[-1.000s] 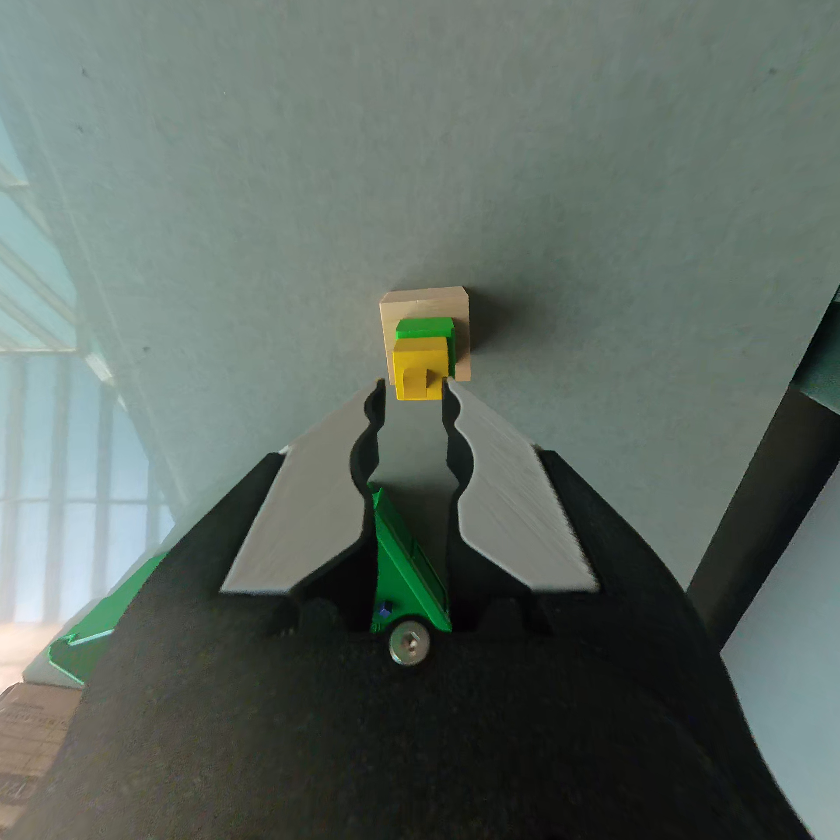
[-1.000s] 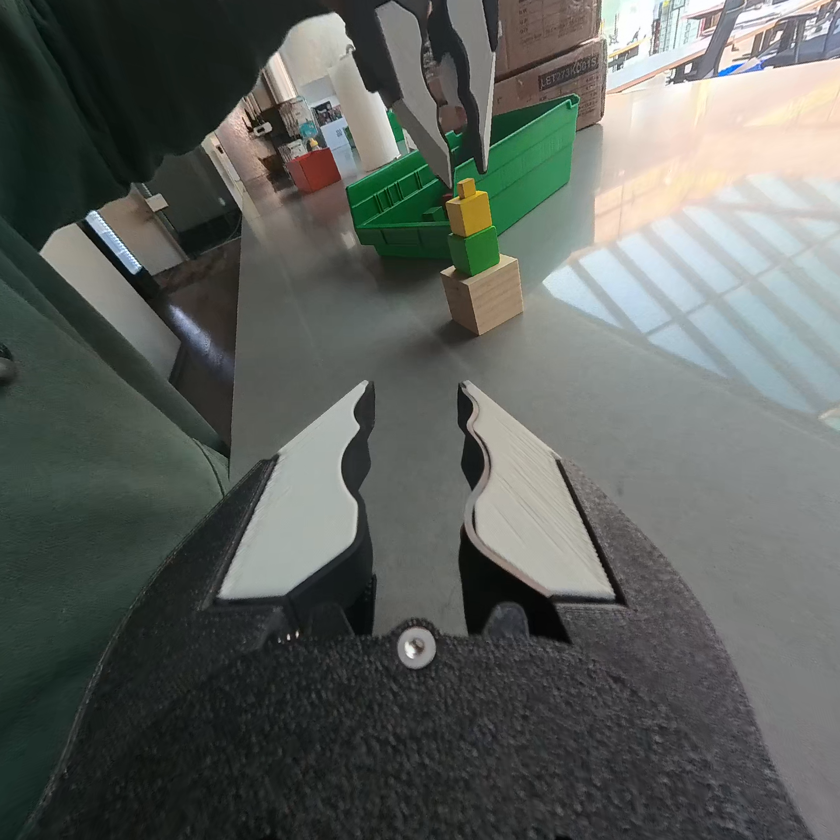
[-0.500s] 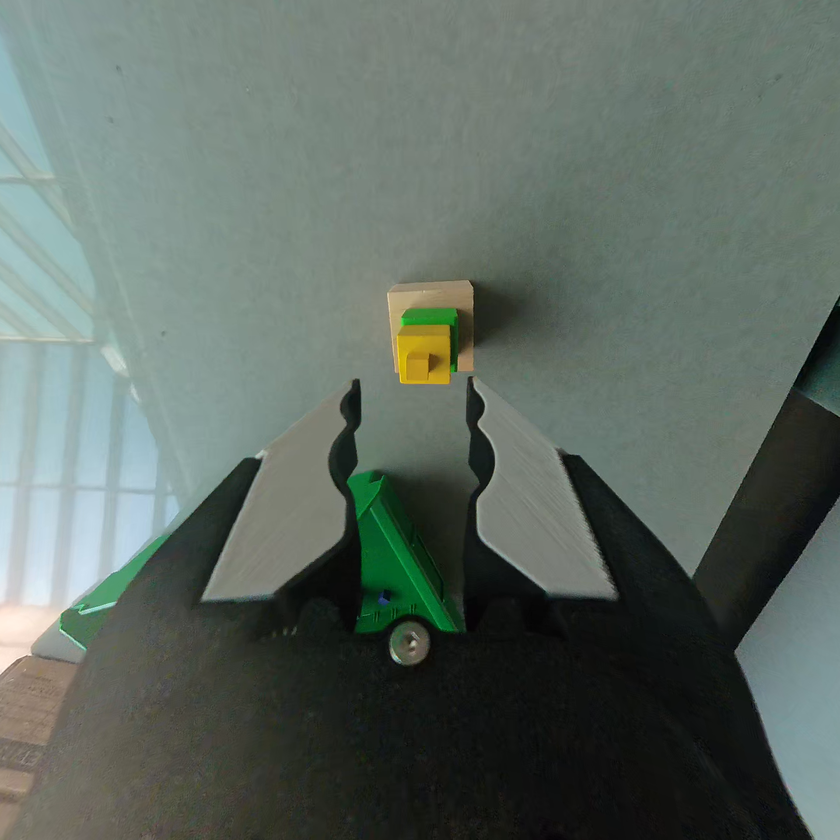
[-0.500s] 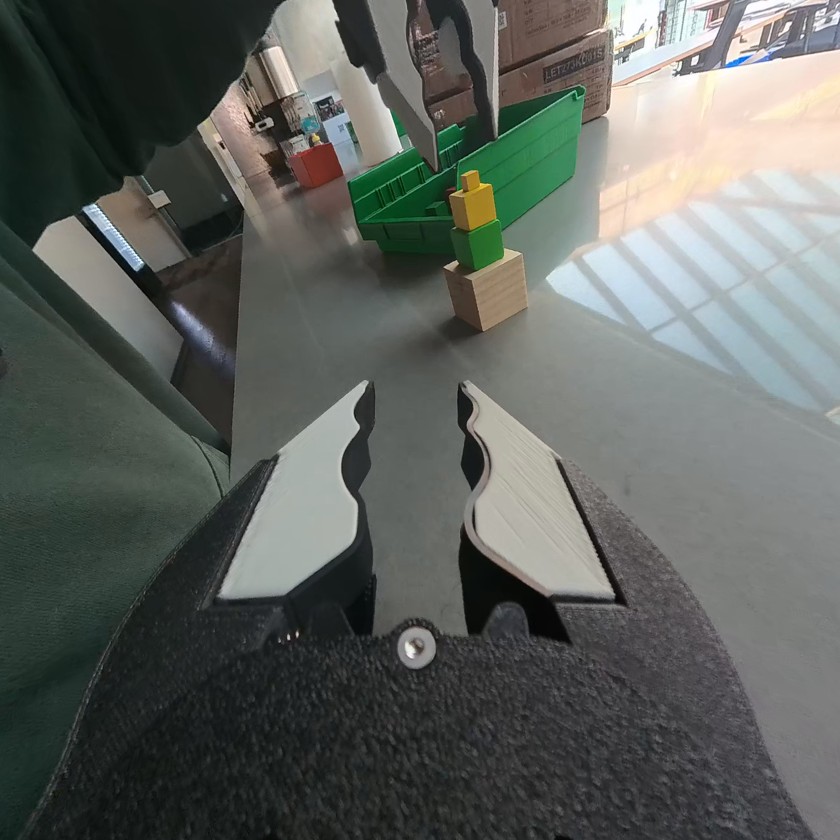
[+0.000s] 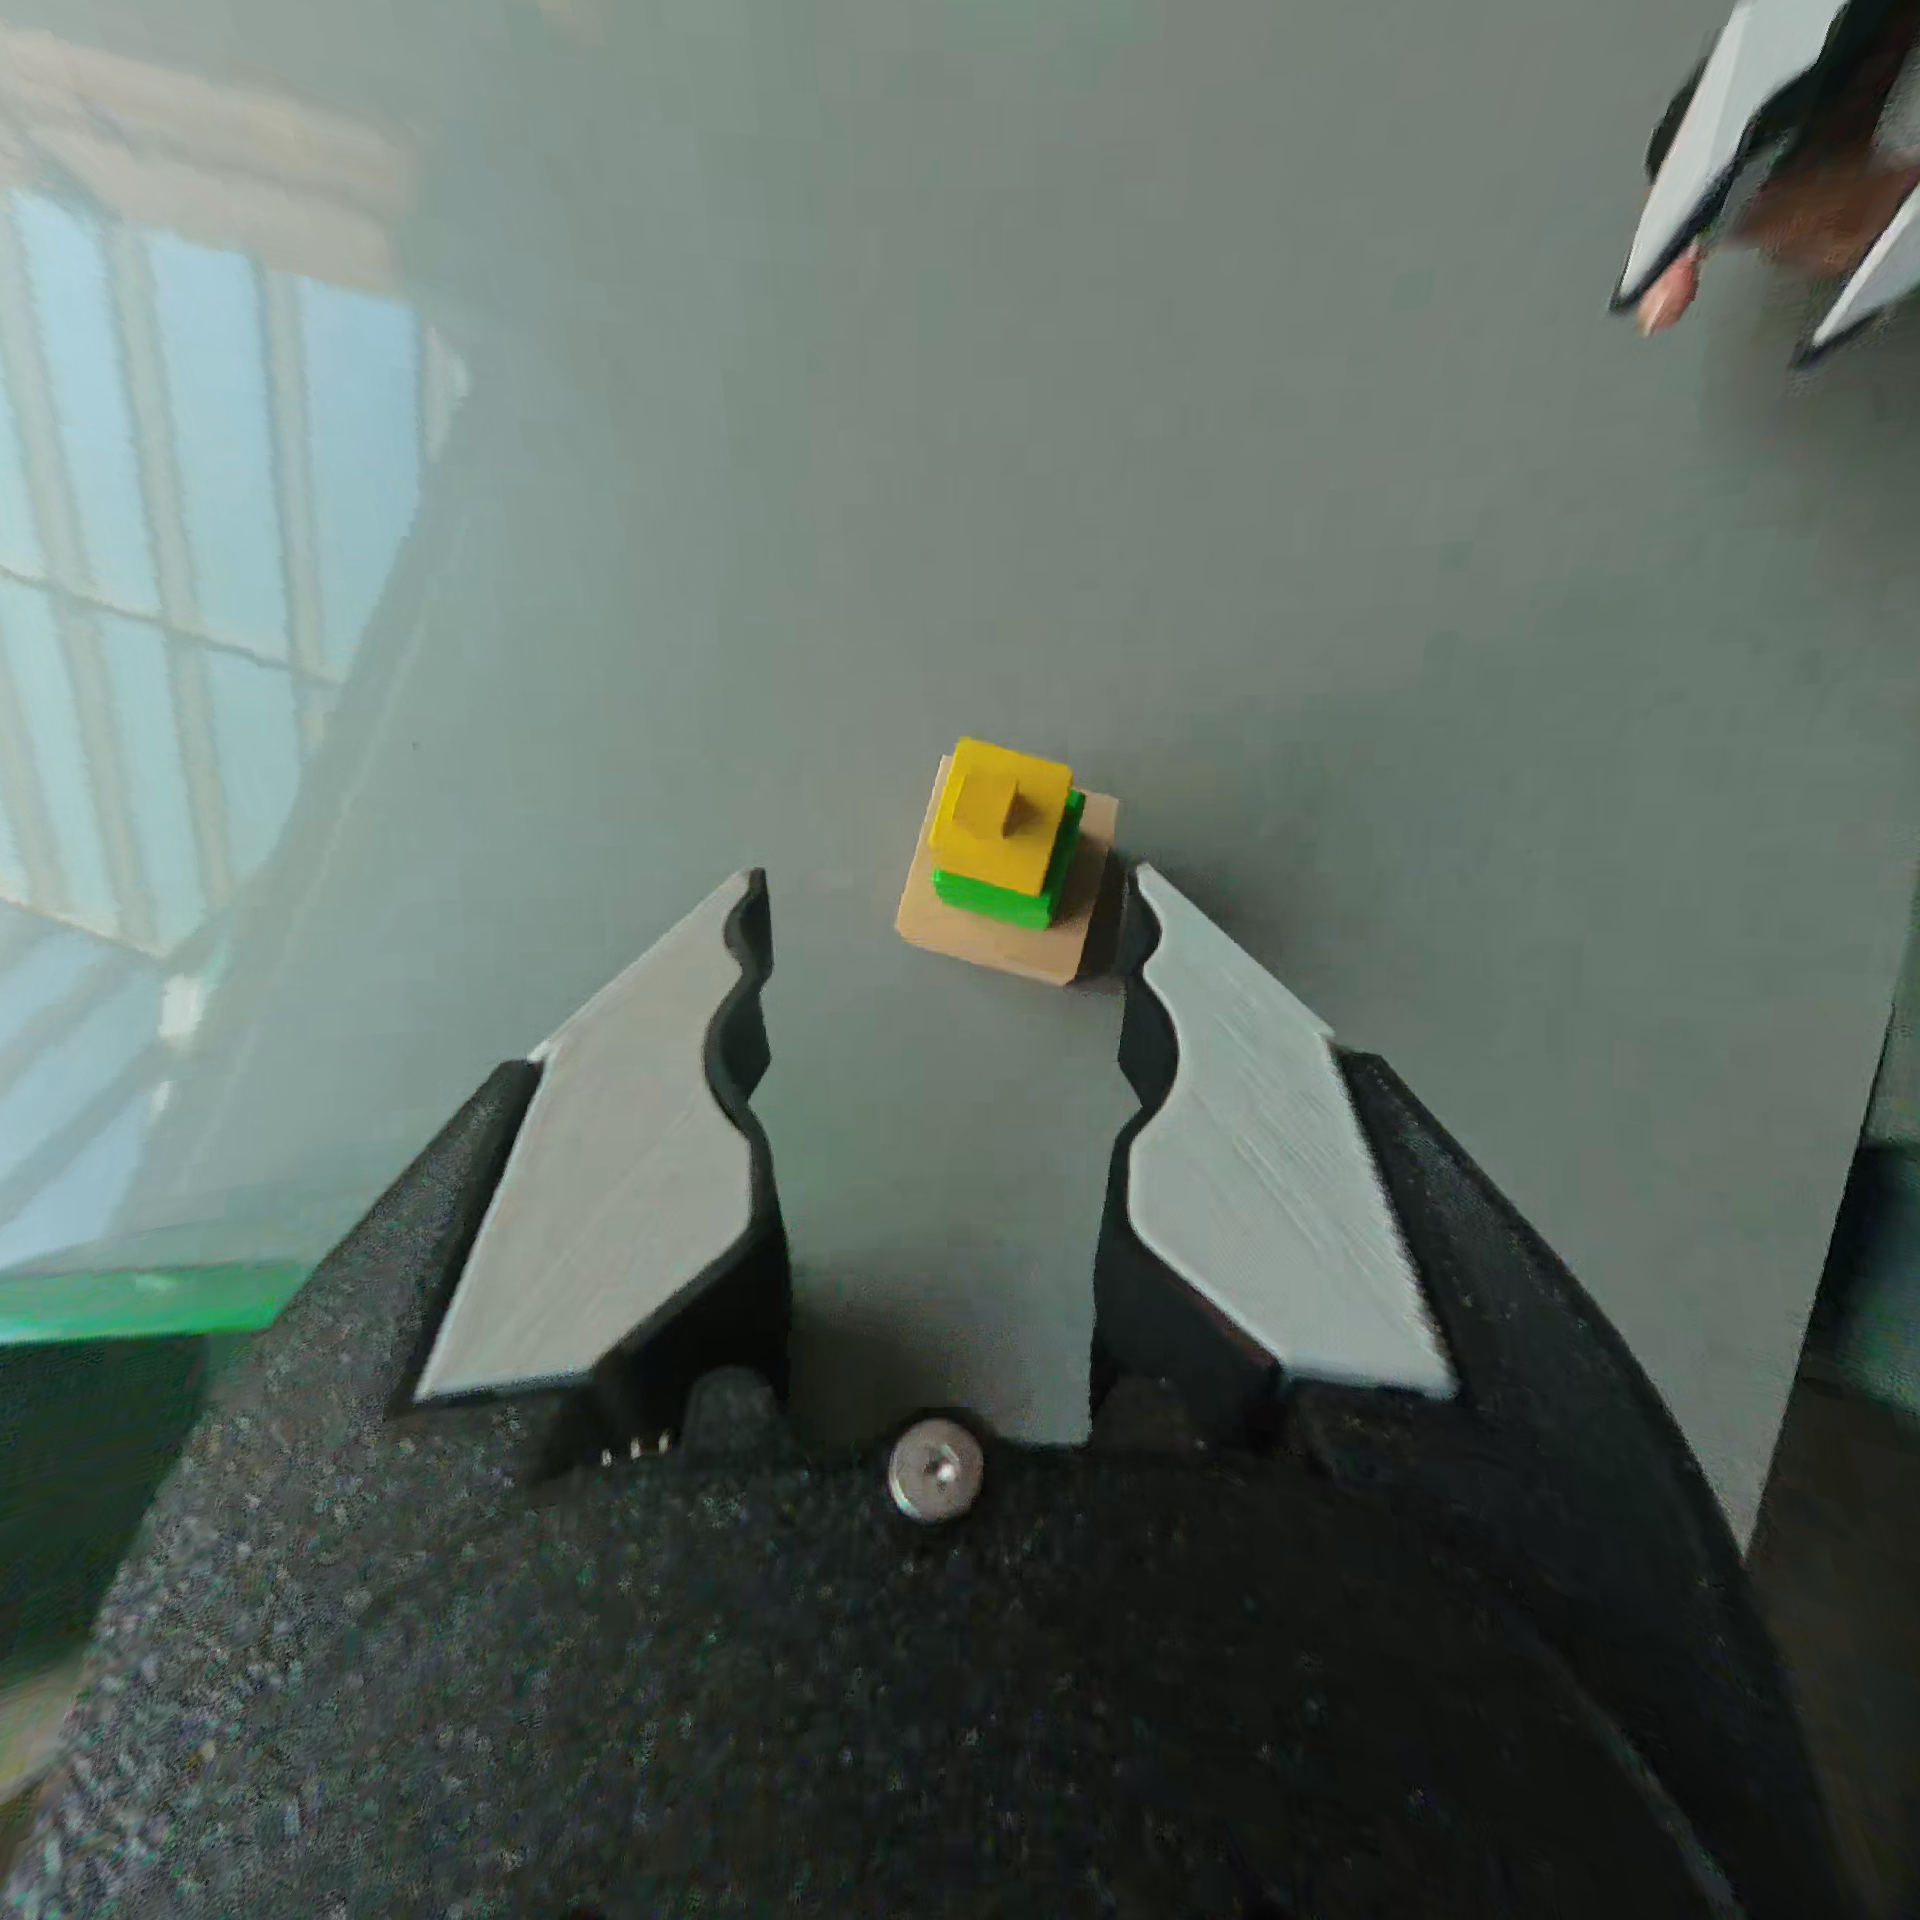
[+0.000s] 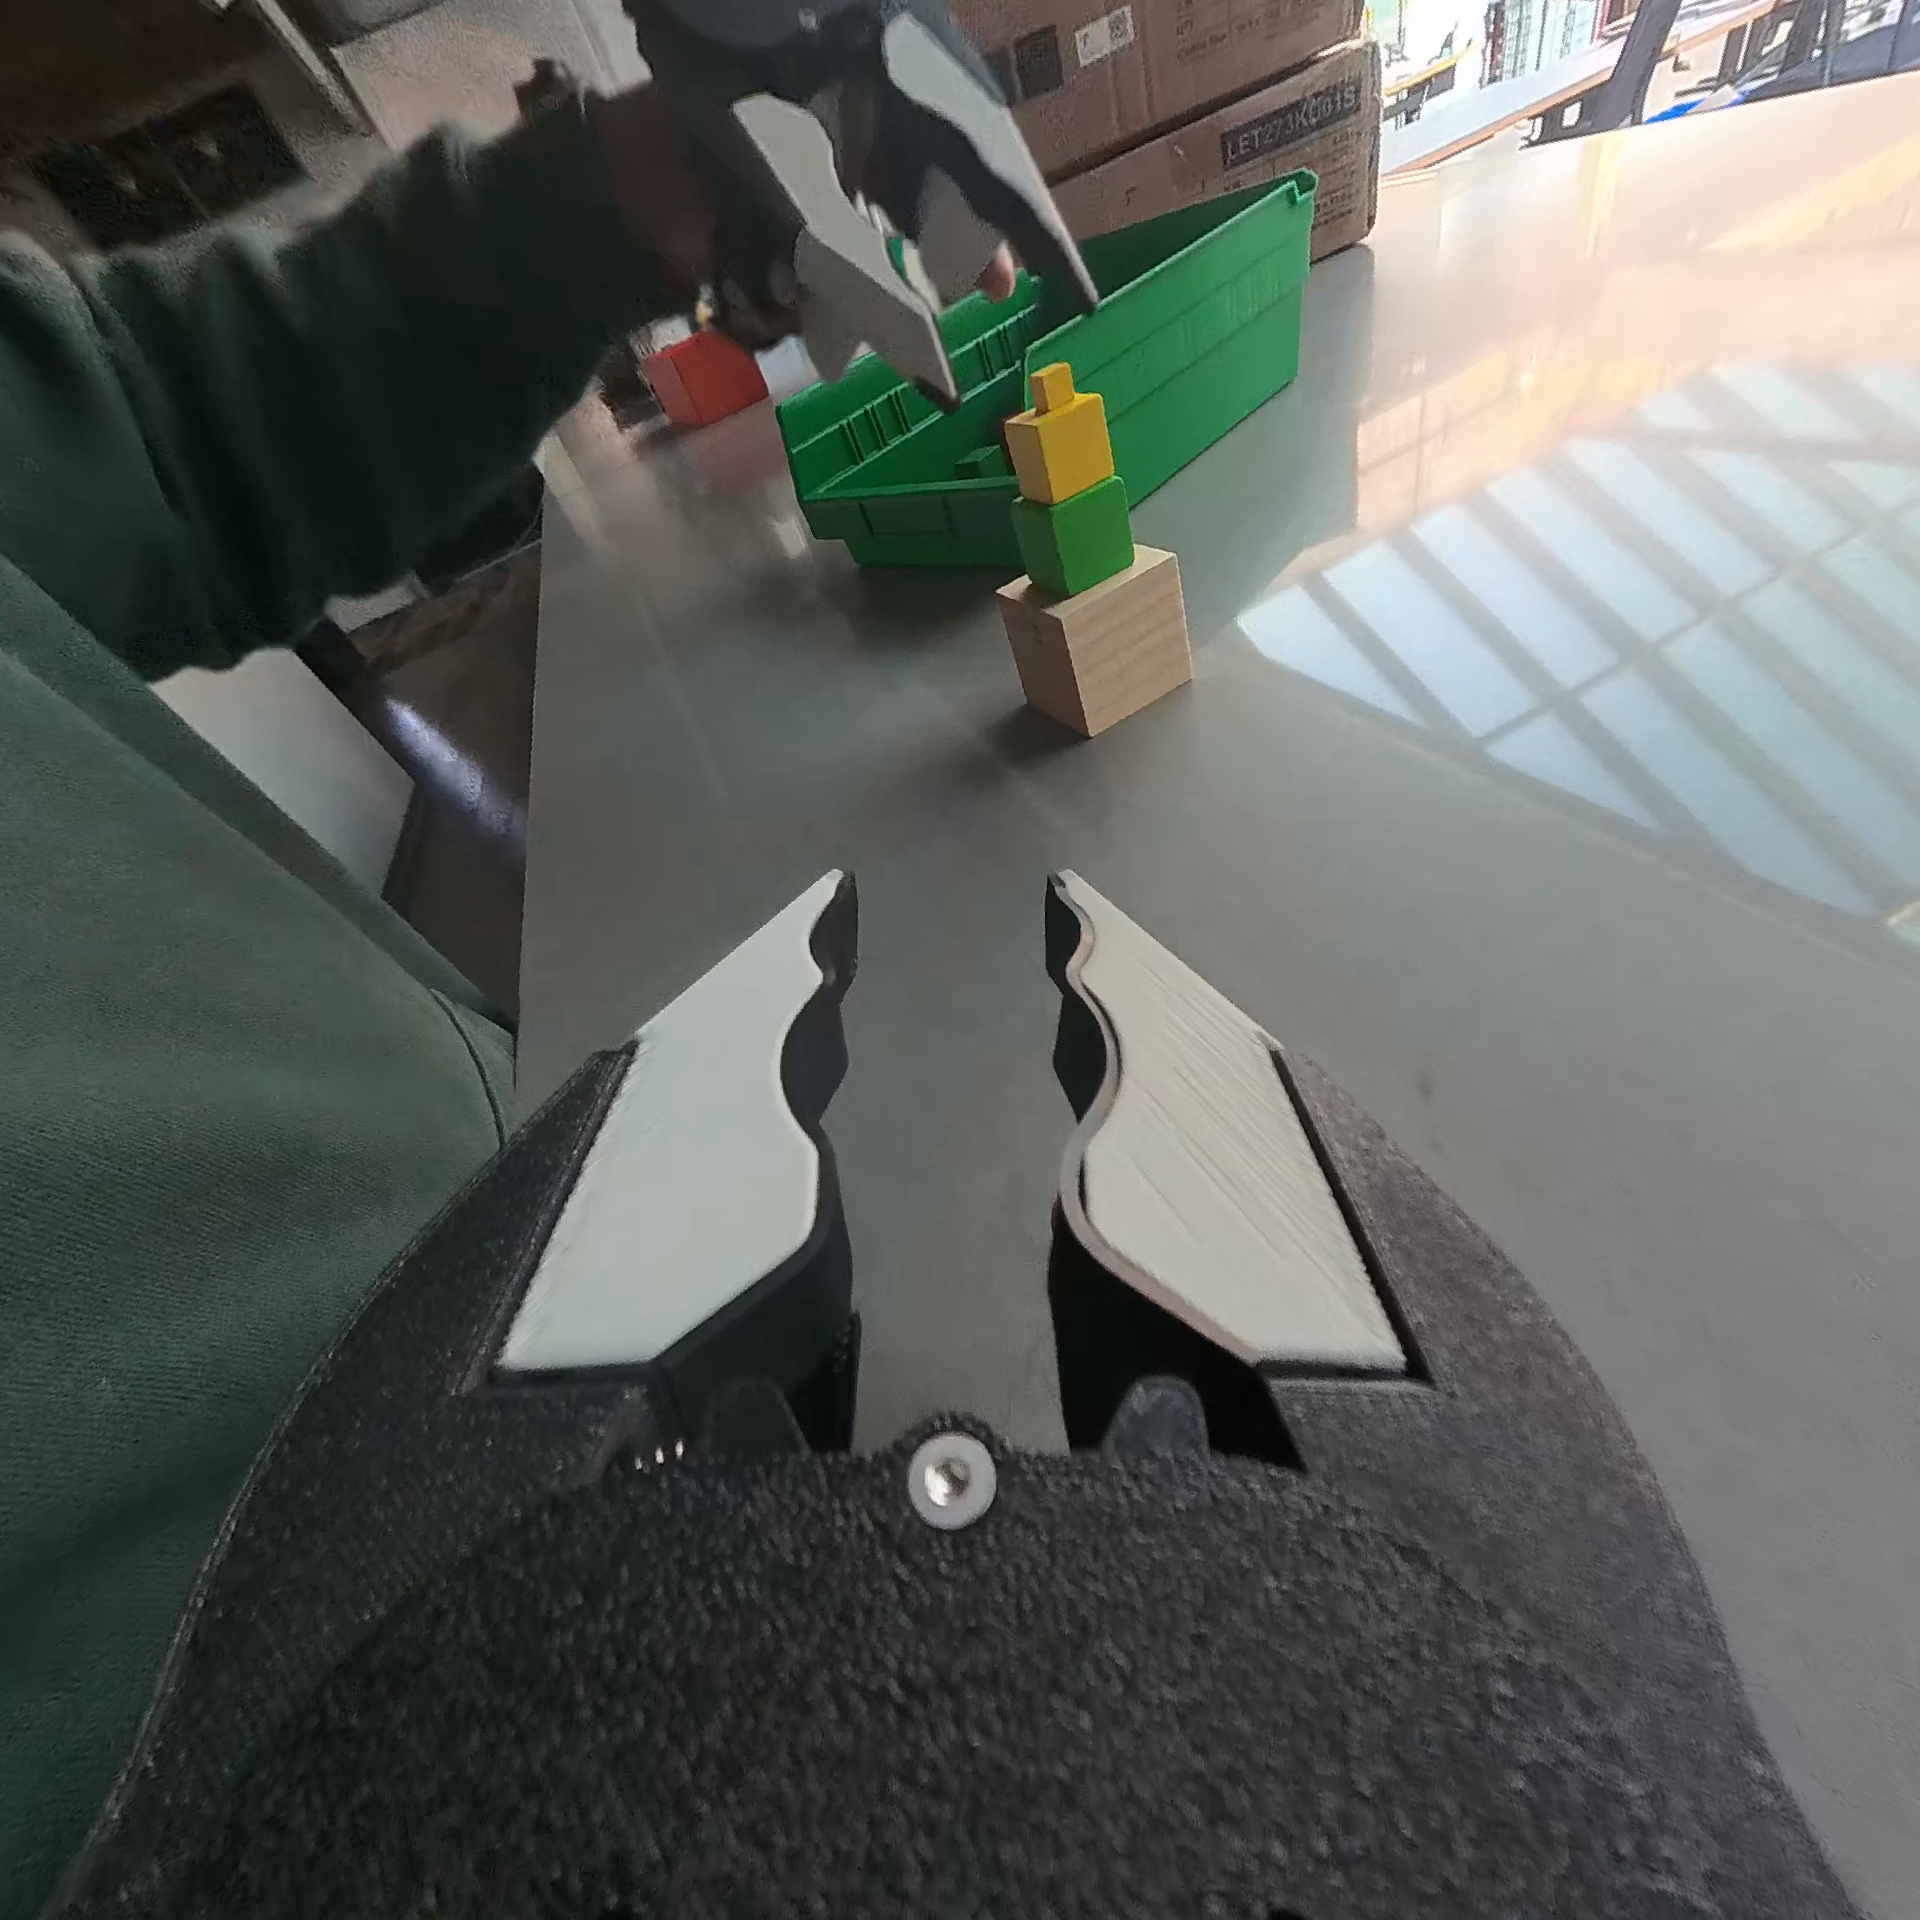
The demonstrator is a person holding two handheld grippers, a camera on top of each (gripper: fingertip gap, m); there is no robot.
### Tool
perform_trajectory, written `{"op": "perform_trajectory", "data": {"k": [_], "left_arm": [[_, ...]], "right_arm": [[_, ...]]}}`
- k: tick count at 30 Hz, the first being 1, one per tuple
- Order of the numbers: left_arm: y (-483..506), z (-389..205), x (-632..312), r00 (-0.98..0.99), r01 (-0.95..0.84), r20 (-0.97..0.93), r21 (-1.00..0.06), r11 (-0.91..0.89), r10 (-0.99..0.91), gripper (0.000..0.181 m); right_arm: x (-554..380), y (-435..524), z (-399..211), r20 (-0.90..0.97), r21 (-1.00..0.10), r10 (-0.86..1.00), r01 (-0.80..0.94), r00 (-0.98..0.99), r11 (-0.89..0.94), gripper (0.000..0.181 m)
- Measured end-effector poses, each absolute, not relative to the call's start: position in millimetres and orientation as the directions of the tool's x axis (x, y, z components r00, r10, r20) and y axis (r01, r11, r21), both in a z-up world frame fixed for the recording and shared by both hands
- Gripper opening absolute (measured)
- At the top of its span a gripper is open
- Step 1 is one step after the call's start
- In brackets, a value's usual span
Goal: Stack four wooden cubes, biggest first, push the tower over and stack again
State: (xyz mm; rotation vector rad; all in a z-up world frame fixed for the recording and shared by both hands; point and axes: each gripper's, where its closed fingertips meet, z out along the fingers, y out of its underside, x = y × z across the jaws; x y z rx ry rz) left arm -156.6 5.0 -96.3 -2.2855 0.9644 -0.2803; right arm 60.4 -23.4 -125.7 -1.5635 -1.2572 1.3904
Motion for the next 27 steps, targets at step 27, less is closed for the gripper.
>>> {"op": "perform_trajectory", "data": {"k": [27], "left_arm": [[-85.2,-127.6,-132.5,0.991,0.101,0.124,-0.947,-0.305,-0.057,0.084]], "right_arm": [[77.8,-20.9,-137.0,-0.124,-0.939,0.978,0.300,0.170,-0.171,0.065]]}}
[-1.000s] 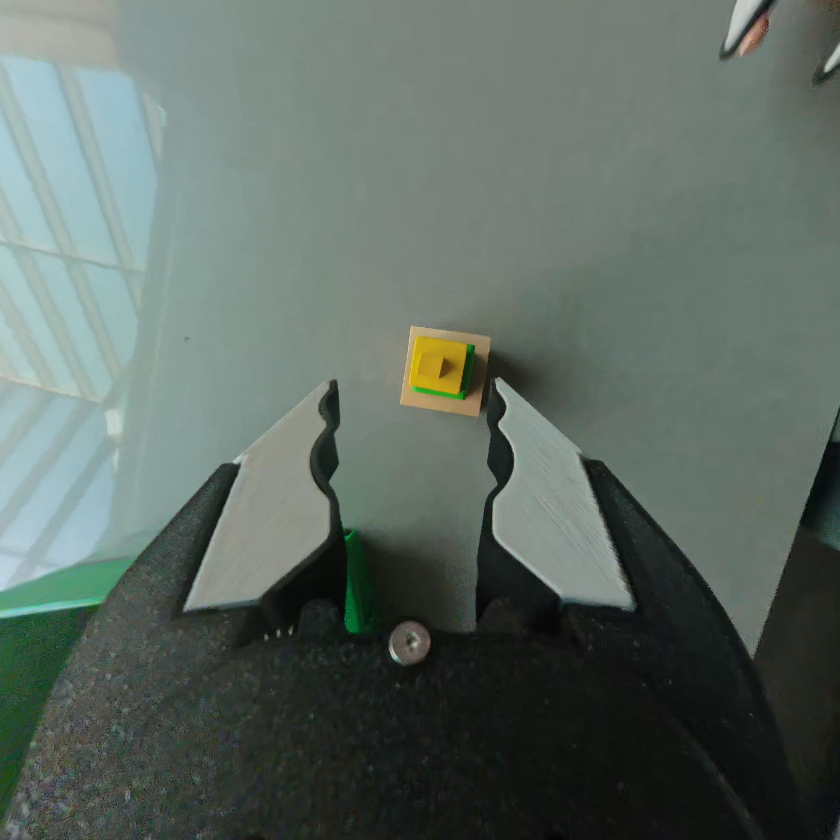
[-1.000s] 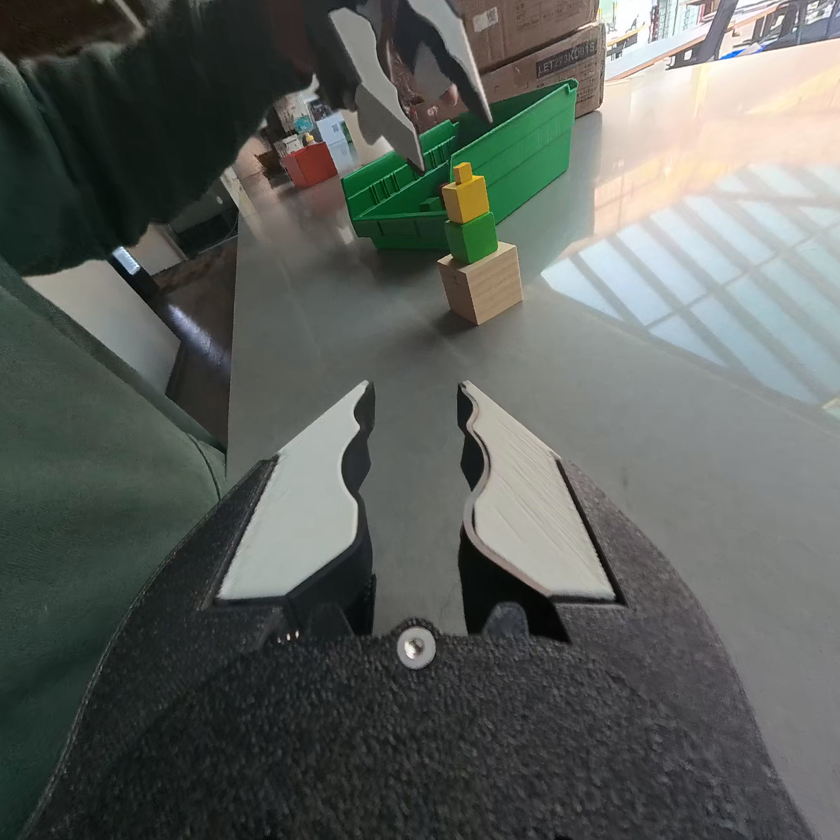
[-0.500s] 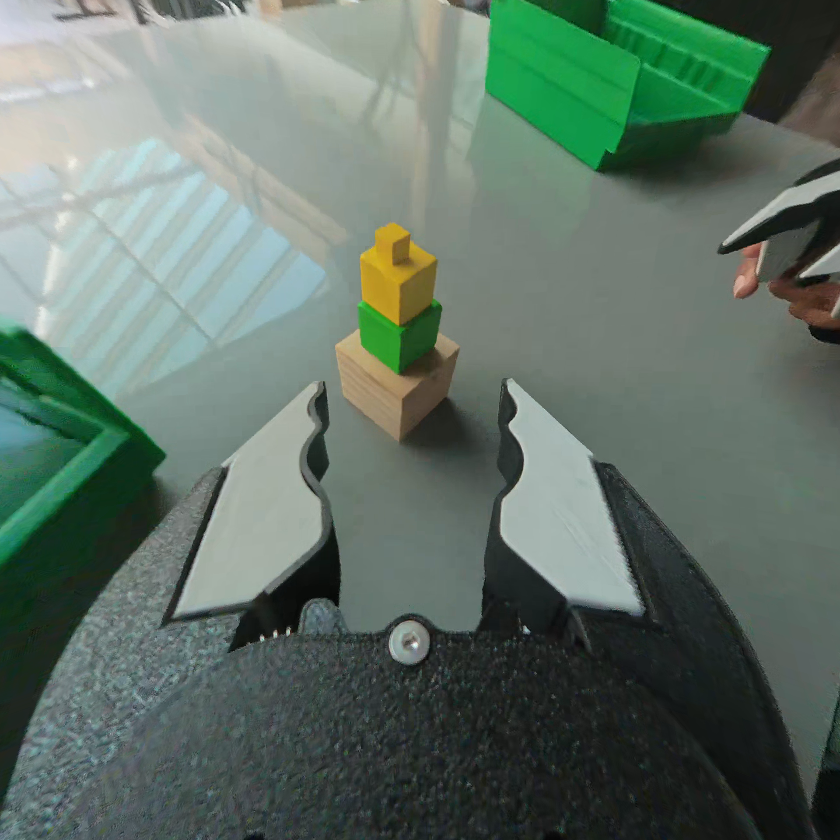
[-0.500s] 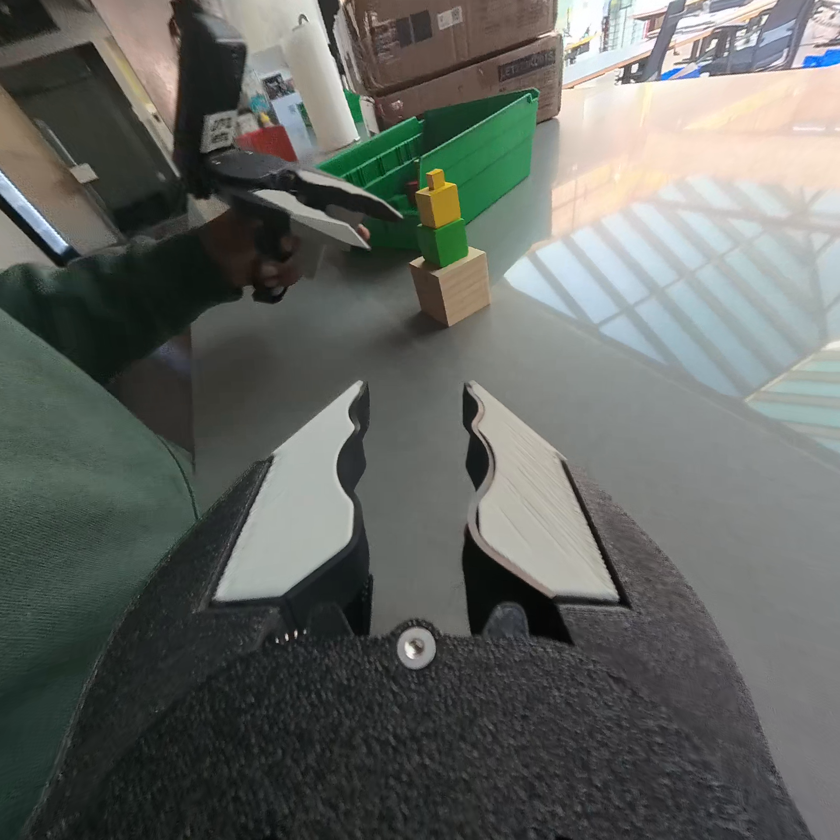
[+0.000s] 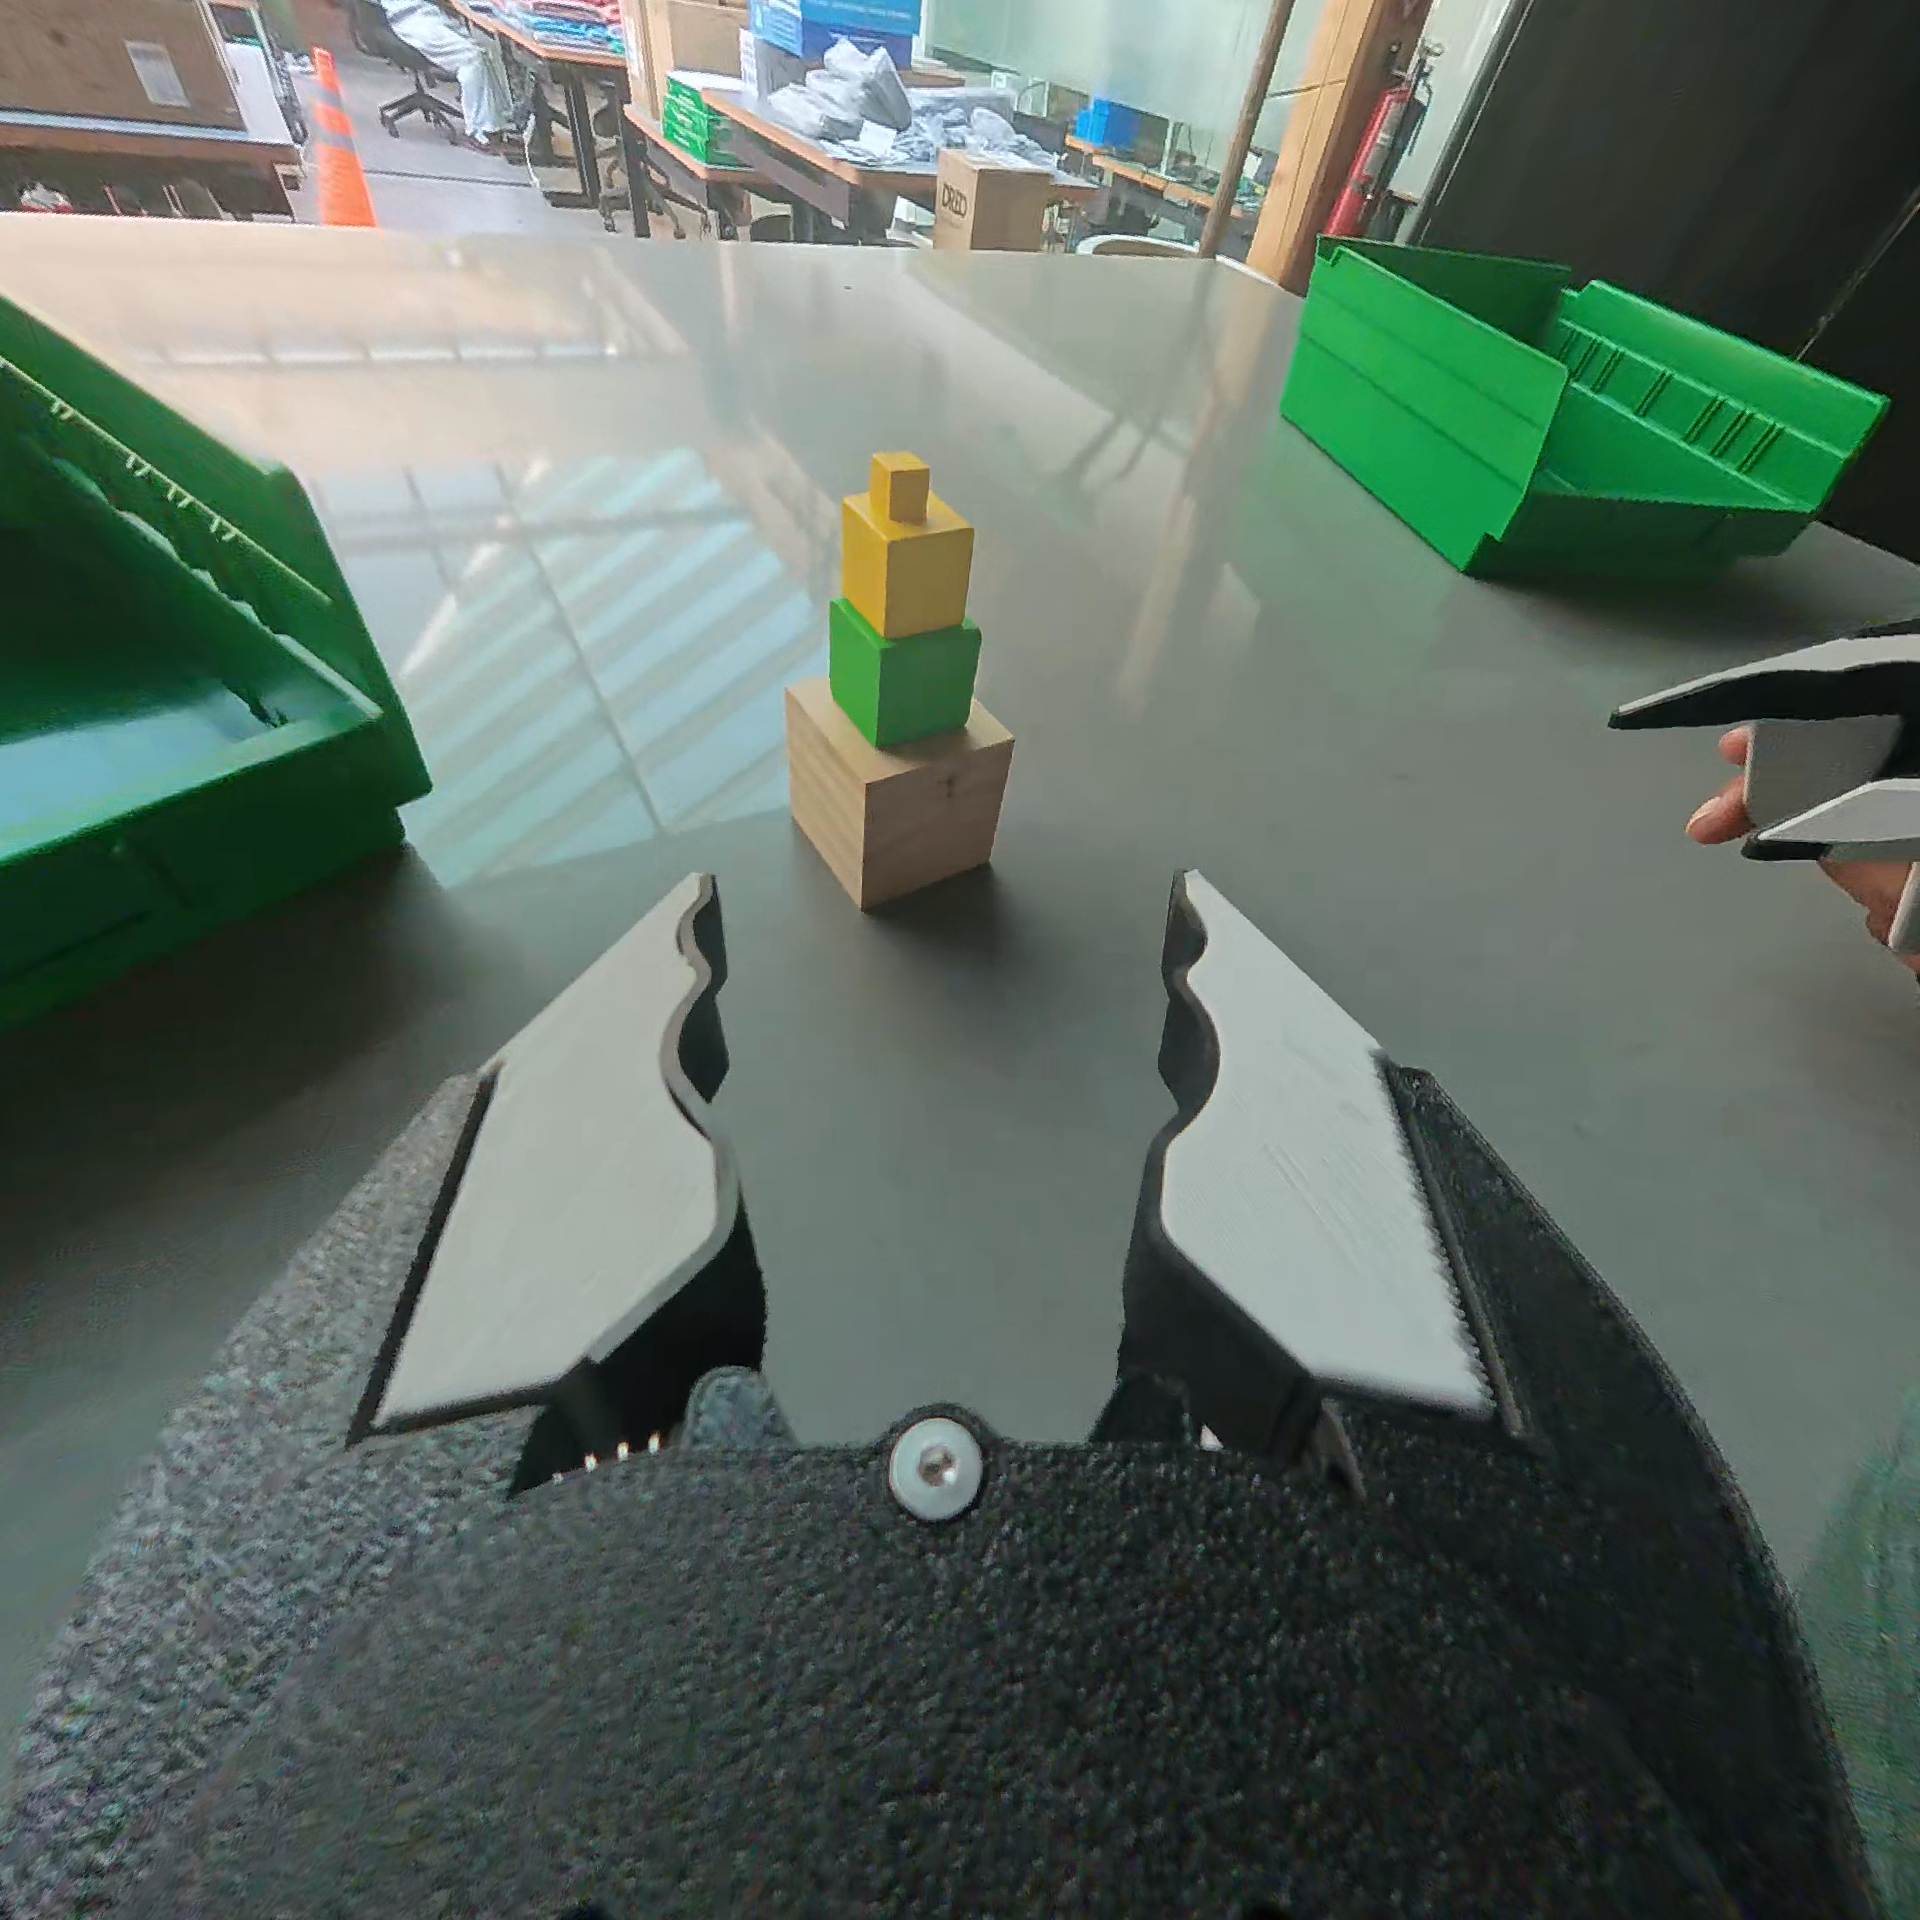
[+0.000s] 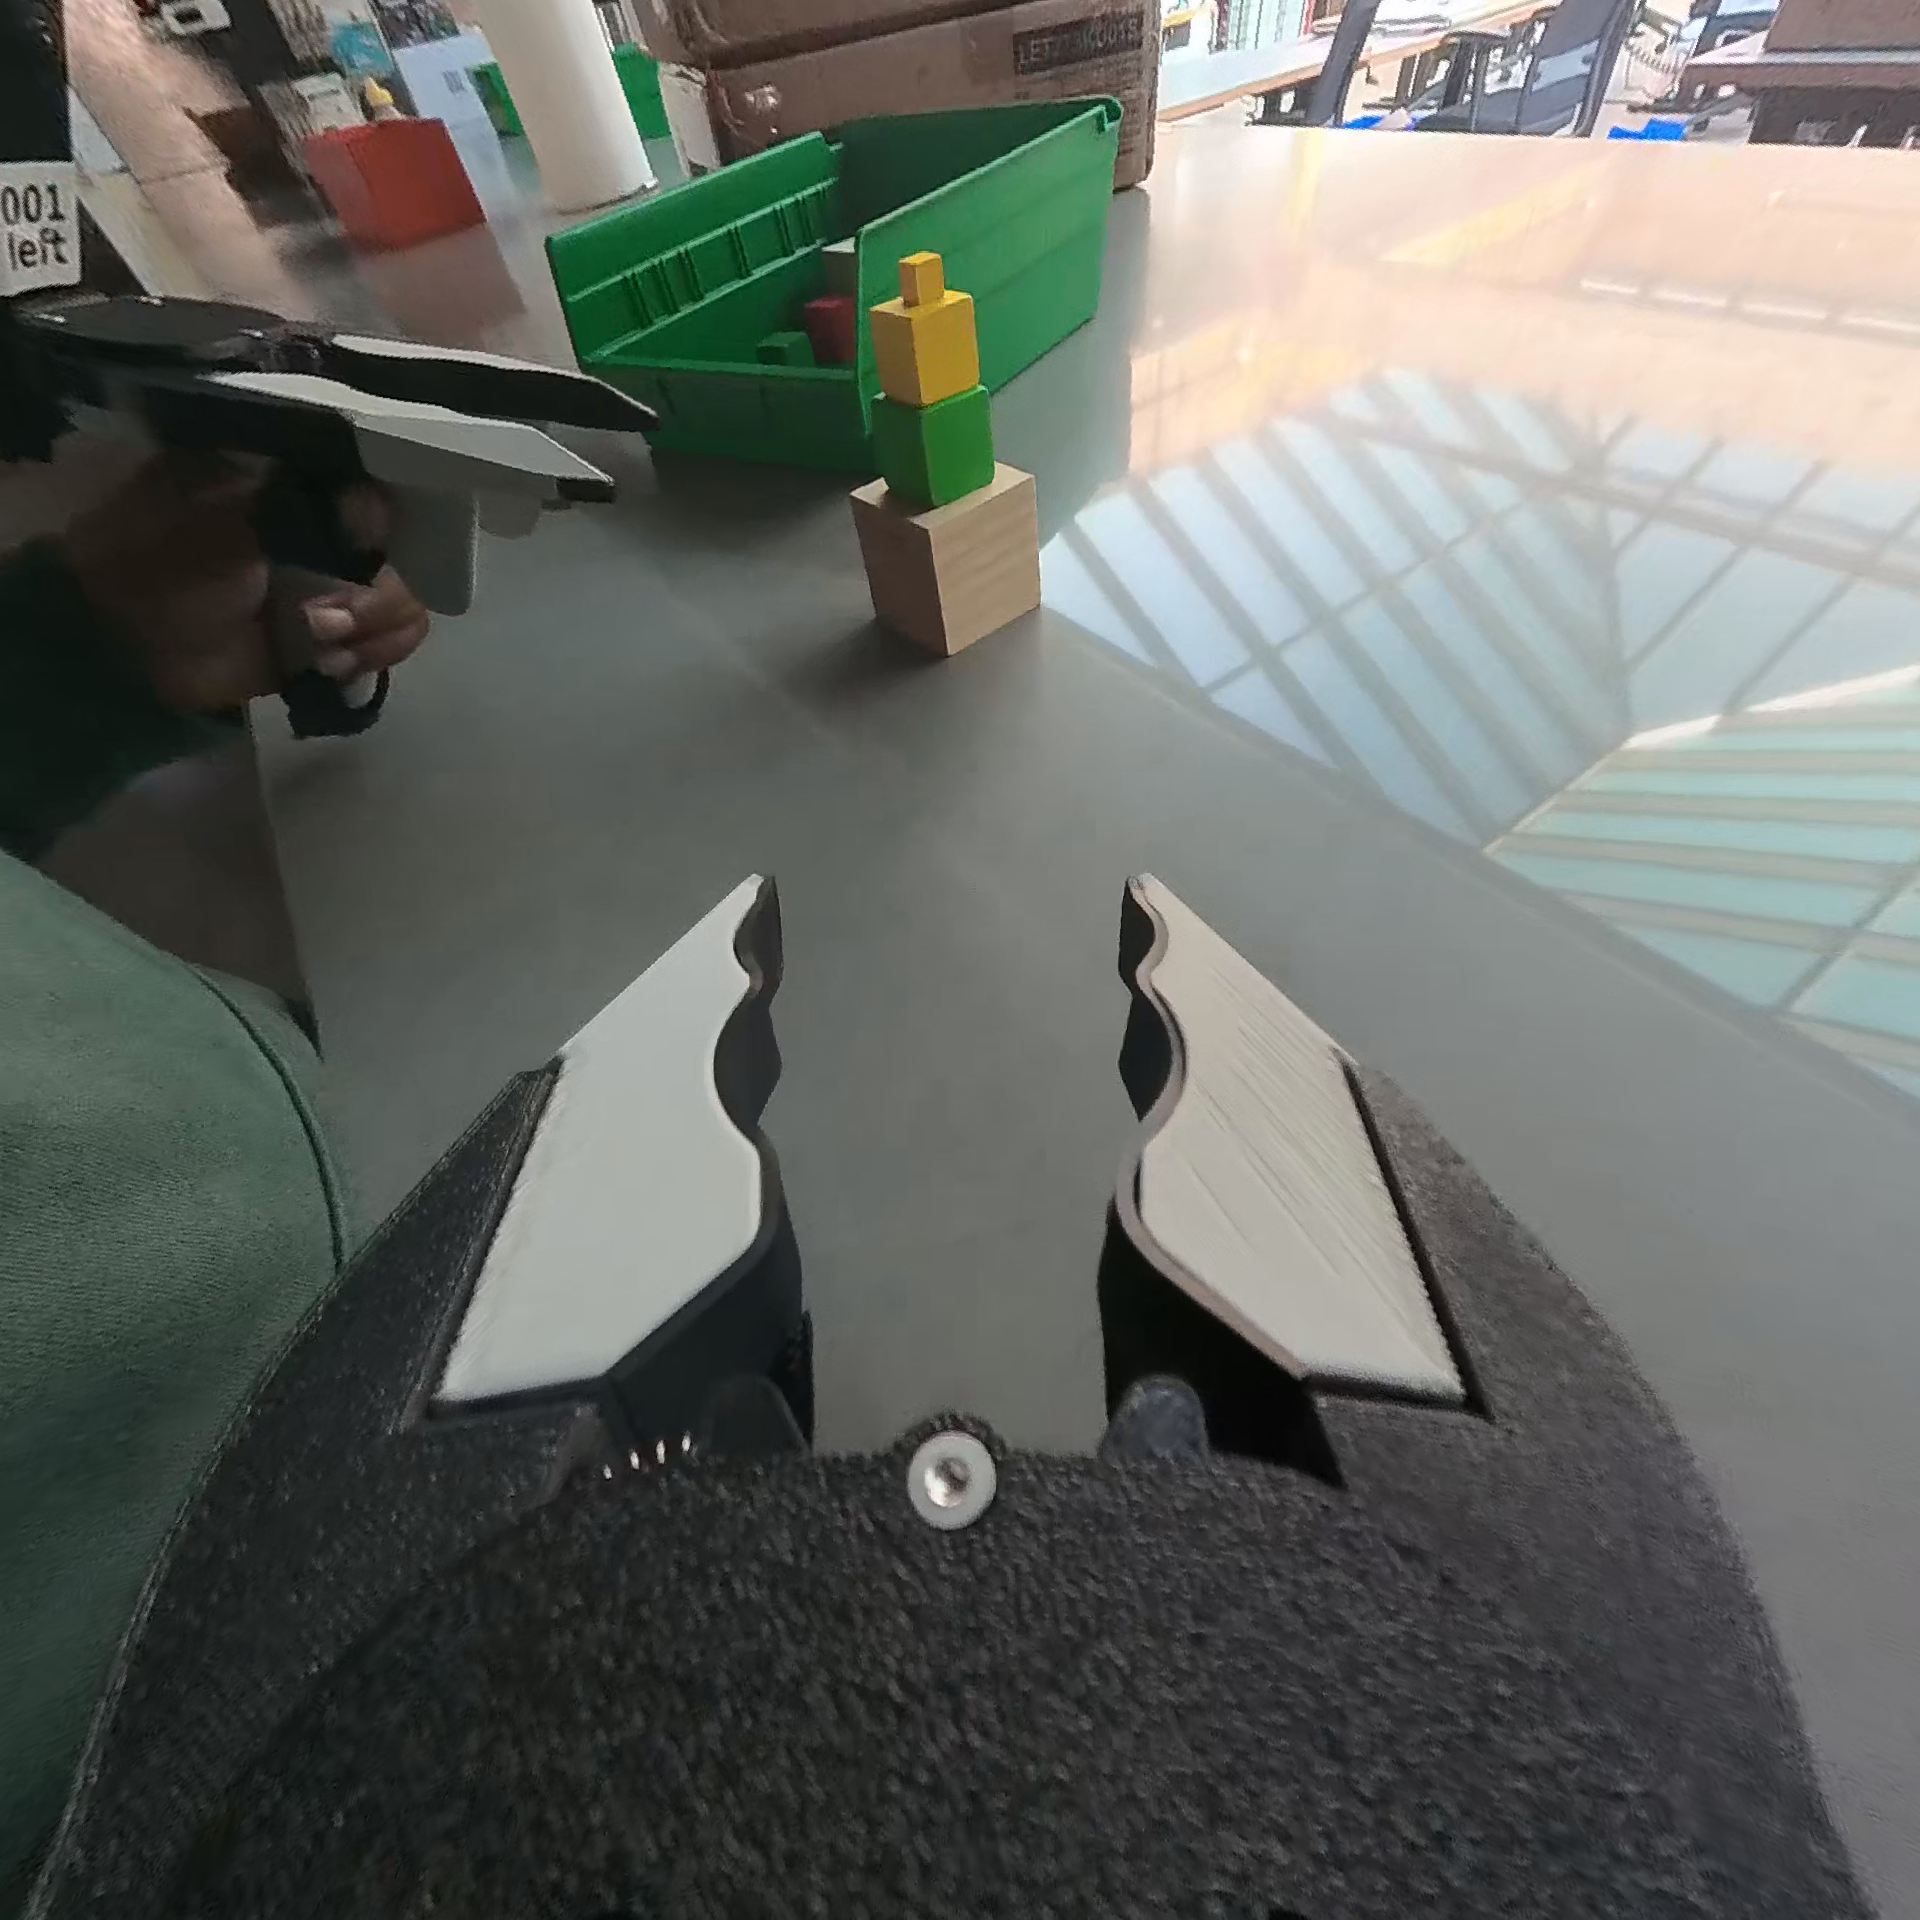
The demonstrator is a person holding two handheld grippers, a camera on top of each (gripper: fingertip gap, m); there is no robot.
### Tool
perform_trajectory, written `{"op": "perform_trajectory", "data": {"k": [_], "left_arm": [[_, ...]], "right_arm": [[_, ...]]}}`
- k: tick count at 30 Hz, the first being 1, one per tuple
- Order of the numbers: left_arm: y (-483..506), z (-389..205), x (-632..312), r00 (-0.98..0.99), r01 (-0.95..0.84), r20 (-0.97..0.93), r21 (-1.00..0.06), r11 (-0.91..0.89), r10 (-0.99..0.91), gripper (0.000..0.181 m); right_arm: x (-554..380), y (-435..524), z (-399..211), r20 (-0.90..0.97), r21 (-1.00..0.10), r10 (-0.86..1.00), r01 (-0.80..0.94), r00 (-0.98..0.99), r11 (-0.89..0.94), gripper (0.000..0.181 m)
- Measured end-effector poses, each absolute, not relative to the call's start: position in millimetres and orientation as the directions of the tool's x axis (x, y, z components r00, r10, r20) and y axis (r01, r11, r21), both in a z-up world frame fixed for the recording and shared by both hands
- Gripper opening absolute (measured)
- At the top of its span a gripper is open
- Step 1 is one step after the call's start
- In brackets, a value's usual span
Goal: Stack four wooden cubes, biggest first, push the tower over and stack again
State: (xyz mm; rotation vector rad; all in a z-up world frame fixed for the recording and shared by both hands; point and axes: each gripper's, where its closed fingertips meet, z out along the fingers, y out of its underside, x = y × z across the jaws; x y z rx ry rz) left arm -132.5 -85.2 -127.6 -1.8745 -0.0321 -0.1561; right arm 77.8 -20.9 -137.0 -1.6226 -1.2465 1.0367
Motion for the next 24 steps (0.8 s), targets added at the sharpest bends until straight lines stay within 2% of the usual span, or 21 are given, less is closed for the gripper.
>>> {"op": "perform_trajectory", "data": {"k": [7,9,11,13,15,17,21,24], "left_arm": [[-79.9,-127.9,-131.8,0.988,0.127,0.147,-0.947,-0.294,-0.048,0.080],[-79.4,-125.3,-139.9,0.989,0.141,0.147,-0.952,-0.270,-0.001,0.062],[-80.6,-121.2,-148.2,0.987,0.160,0.157,-0.957,-0.242,0.035,0.034],[-81.1,-119.7,-154.0,0.986,0.166,0.158,-0.958,-0.234,0.055,0.023],[-81.7,-121.2,-160.4,0.986,0.158,0.141,-0.958,-0.241,0.086,0.000],[-81.6,-120.6,-162.9,0.986,0.156,0.137,-0.959,-0.238,0.094,0.000],[-80.8,-121.7,-165.2,0.985,0.161,0.140,-0.957,-0.242,0.103,0.000],[-80.1,-121.5,-165.4,0.986,0.154,0.132,-0.958,-0.242,0.105,0.000]], "right_arm": [[81.0,-26.0,-137.6,-0.132,-0.937,0.978,0.301,0.163,-0.177,0.058],[83.2,-27.9,-139.6,-0.127,-0.935,0.979,0.311,0.159,-0.172,0.053],[85.3,-28.1,-140.8,-0.120,-0.934,0.979,0.317,0.163,-0.167,0.050],[86.0,-27.9,-139.8,-0.118,-0.935,0.979,0.313,0.164,-0.165,0.048],[84.3,-28.2,-137.5,-0.120,-0.939,0.980,0.302,0.157,-0.163,0.044],[79.7,-30.3,-136.4,-0.117,-0.941,0.984,0.302,0.138,-0.154,0.034],[58.1,-45.1,-138.4,-0.082,-0.939,0.995,0.331,0.053,-0.095,0.000],[37.6,-59.3,-142.7,-0.049,-0.933,0.999,0.356,-0.014,-0.040,0.000]]}}
